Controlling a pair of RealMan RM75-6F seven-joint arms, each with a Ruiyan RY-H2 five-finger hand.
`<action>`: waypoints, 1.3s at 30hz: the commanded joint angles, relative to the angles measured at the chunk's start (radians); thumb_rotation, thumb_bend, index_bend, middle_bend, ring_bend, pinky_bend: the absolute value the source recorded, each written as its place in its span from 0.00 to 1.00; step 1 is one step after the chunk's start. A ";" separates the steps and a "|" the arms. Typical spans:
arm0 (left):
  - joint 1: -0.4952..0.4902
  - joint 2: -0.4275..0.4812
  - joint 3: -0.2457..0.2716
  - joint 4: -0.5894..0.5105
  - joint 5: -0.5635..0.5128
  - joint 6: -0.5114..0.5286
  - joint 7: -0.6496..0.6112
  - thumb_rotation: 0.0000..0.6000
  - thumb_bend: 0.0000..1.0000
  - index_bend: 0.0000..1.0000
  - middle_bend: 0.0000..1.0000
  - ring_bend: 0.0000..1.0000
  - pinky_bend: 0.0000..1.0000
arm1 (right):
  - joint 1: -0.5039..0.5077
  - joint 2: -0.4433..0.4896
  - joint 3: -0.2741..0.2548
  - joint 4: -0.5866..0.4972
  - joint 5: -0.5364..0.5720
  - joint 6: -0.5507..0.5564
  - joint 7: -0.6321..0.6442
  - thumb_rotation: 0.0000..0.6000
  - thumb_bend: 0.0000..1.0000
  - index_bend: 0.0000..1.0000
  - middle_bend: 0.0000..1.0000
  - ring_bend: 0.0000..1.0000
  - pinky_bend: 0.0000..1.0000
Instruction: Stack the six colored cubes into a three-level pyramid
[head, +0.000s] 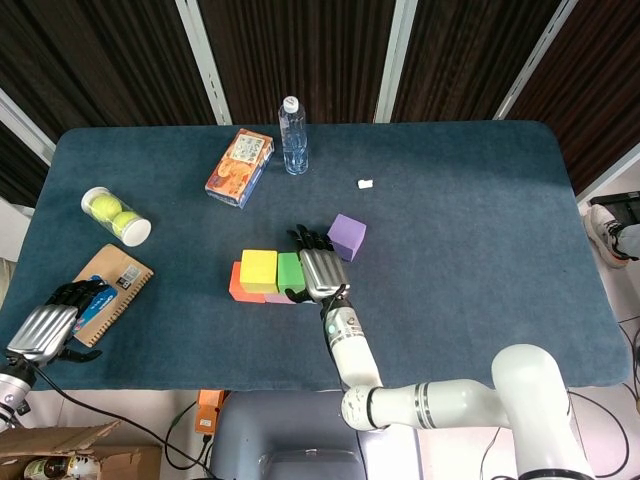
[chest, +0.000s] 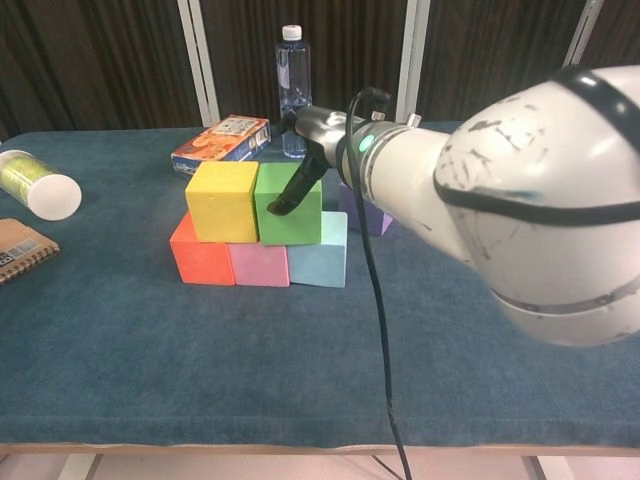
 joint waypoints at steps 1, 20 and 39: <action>0.000 0.000 0.000 0.004 0.001 -0.001 -0.005 1.00 0.12 0.12 0.06 0.00 0.07 | -0.001 -0.013 0.010 0.019 -0.004 -0.010 -0.006 1.00 0.16 0.03 0.00 0.00 0.00; 0.001 0.001 0.000 0.012 0.002 -0.003 -0.016 1.00 0.12 0.12 0.06 0.00 0.07 | -0.011 -0.036 0.047 0.056 0.004 -0.059 -0.027 1.00 0.16 0.02 0.00 0.00 0.00; 0.007 0.004 -0.005 0.000 -0.016 0.000 0.008 1.00 0.12 0.12 0.06 0.00 0.07 | -0.186 0.288 0.046 -0.281 -0.058 -0.052 0.037 1.00 0.16 0.00 0.00 0.00 0.00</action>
